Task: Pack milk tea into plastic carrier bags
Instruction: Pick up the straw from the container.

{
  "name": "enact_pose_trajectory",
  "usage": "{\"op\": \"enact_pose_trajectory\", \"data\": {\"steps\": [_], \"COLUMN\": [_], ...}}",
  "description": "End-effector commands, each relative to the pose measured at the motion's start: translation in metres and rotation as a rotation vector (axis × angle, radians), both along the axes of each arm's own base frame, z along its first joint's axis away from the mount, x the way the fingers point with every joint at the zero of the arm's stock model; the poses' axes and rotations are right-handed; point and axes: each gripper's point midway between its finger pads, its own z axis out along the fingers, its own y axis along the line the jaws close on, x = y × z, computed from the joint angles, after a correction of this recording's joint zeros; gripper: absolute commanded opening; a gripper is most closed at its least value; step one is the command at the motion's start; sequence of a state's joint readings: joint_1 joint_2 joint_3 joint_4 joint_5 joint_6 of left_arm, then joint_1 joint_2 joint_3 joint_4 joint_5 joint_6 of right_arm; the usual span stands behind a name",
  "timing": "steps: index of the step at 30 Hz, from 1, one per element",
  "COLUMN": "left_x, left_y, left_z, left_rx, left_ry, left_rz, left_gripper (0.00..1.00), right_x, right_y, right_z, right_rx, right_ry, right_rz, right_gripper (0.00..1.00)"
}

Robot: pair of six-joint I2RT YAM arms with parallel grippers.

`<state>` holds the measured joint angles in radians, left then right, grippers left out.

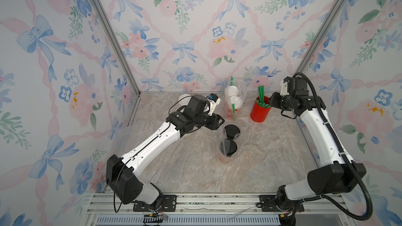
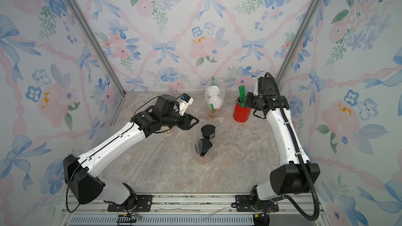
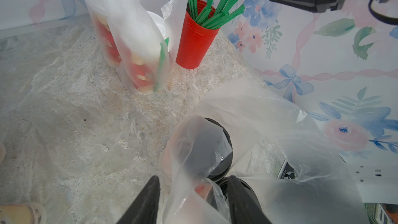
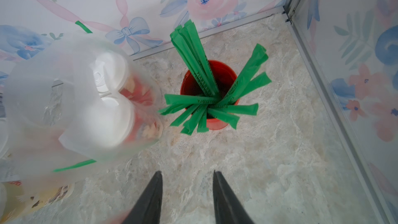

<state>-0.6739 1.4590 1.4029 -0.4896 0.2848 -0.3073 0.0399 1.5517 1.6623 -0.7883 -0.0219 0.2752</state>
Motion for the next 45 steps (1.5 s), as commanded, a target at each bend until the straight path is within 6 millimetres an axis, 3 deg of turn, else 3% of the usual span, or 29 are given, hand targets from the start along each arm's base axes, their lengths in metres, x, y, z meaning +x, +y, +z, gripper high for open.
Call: {"op": "enact_pose_trajectory", "data": {"steps": [1, 2, 3, 10, 25, 29, 37, 45], "left_x": [0.004, 0.004, 0.004, 0.01, 0.015, 0.017, 0.018, 0.018], "left_y": [0.001, 0.001, 0.0, 0.0, -0.007, -0.007, -0.01, -0.011], "left_z": [-0.001, -0.002, -0.002, -0.006, -0.012, -0.013, -0.013, -0.012], "left_rx": [0.008, 0.009, 0.008, 0.017, 0.018, 0.022, 0.017, 0.016], "left_ry": [0.011, 0.014, 0.014, 0.024, 0.042, 0.044, 0.048, 0.049], "left_rz": [0.016, 0.015, 0.017, 0.034, 0.028, 0.032, 0.022, 0.02], "left_gripper": [0.52, 0.52, 0.52, 0.53, 0.53, 0.53, 0.53, 0.52], "right_x": [0.031, 0.037, 0.048, 0.094, 0.153, 0.162, 0.163, 0.168], "right_y": [-0.011, -0.014, -0.017, -0.018, -0.03, -0.033, -0.046, -0.045], "right_z": [0.012, 0.013, 0.0, -0.033, -0.073, -0.082, -0.079, -0.091], "right_rx": [-0.054, -0.053, -0.049, -0.019, -0.042, -0.047, -0.104, -0.12], "right_ry": [-0.066, -0.072, -0.047, -0.005, 0.034, 0.052, 0.044, 0.058], "right_rz": [0.014, 0.011, 0.009, 0.051, 0.026, 0.024, -0.023, -0.007], "right_gripper": [0.36, 0.36, 0.35, 0.33, 0.27, 0.26, 0.17, 0.18]}}
